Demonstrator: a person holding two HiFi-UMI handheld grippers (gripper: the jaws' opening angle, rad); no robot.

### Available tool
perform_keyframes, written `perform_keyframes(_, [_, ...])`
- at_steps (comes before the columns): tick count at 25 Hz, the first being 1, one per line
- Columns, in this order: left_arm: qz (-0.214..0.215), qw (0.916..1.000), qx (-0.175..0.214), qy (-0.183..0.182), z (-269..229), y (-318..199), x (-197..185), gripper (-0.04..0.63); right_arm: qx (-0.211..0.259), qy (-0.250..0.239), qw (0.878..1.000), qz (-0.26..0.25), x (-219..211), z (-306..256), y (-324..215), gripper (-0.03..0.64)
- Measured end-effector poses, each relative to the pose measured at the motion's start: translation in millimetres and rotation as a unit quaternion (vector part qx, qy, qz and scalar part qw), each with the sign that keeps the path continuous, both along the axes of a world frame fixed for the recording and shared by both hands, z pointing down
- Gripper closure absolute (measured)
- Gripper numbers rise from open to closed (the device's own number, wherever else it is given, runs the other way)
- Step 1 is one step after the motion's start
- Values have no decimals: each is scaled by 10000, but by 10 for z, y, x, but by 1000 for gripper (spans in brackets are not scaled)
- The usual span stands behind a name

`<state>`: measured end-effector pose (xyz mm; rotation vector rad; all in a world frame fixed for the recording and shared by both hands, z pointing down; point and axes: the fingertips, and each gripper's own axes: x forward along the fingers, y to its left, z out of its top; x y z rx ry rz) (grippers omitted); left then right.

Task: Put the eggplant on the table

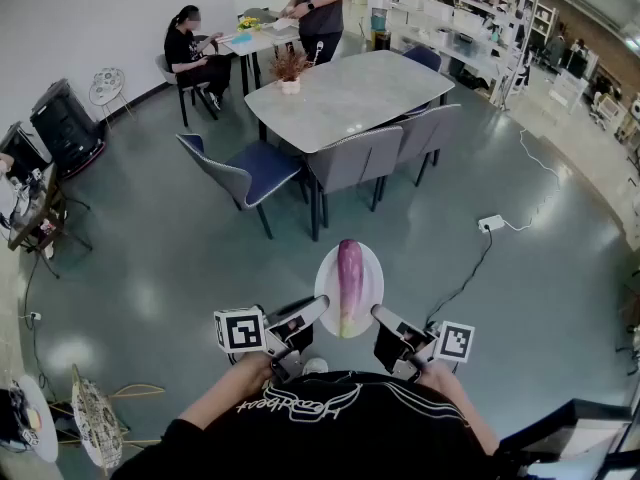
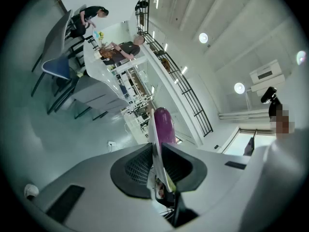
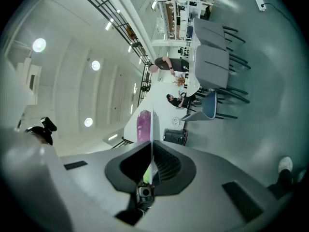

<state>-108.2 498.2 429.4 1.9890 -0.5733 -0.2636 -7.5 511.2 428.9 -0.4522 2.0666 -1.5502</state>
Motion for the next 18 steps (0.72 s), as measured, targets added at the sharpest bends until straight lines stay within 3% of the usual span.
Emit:
perform_keyframes(4, [54, 9998, 165, 122, -49, 25, 20, 537, 46, 68, 10000, -40, -30, 57, 28, 598])
perform_keyframes(8, [-230, 9994, -201, -141, 116, 72, -97, 538, 54, 95, 9999, -103, -71, 90, 48, 598])
perform_keyframes(13, [-169, 9996, -195, 84, 73, 138, 15, 538, 12, 109, 9999, -99, -16, 107, 120, 598])
perform_keyframes(18, [-177, 9981, -456, 375, 63, 218, 123, 538, 16, 146, 9999, -51, 70, 118, 188, 598])
